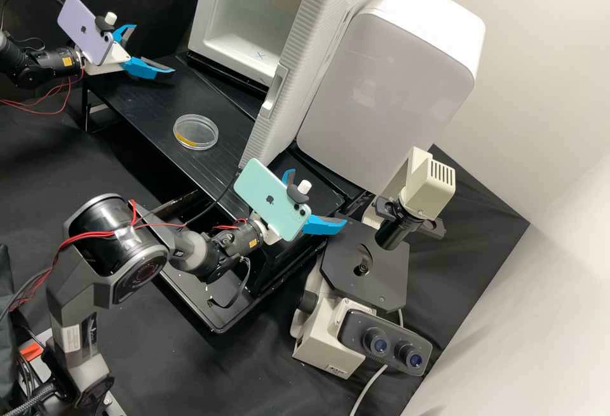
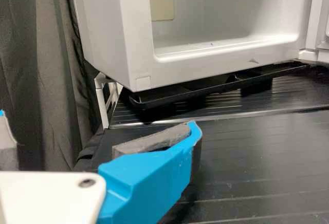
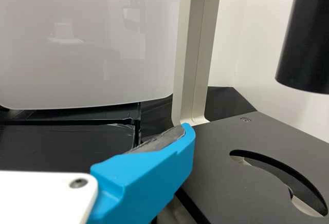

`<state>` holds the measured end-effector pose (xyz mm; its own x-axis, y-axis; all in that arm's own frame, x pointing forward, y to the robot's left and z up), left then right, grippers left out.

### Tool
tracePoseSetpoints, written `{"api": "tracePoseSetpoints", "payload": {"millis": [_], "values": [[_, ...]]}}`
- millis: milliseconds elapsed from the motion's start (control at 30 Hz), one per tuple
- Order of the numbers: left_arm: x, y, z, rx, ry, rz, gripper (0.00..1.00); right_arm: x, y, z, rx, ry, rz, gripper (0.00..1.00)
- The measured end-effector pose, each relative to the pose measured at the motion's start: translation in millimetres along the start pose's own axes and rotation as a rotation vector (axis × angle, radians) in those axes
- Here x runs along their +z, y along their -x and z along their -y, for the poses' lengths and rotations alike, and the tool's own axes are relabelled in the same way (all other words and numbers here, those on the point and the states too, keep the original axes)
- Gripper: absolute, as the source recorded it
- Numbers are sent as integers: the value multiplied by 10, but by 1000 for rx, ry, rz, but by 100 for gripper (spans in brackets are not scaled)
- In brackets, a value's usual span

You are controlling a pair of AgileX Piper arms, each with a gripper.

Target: Place the petri dish in the incubator

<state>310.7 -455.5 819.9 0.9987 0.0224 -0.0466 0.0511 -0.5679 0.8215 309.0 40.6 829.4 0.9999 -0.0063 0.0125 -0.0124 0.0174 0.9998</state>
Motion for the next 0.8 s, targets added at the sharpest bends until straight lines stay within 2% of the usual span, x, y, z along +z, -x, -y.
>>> {"api": "tracePoseSetpoints", "payload": {"millis": [567,667,800], "values": [[3,0,1,-1,-3,3,100,0,0,0,0,0,0,100],[42,25,-33,7,9,24,100,0,0,0,0,0,0,100],[233,155,-115,31,19,98,100,0,0,0,0,0,0,100]]}}
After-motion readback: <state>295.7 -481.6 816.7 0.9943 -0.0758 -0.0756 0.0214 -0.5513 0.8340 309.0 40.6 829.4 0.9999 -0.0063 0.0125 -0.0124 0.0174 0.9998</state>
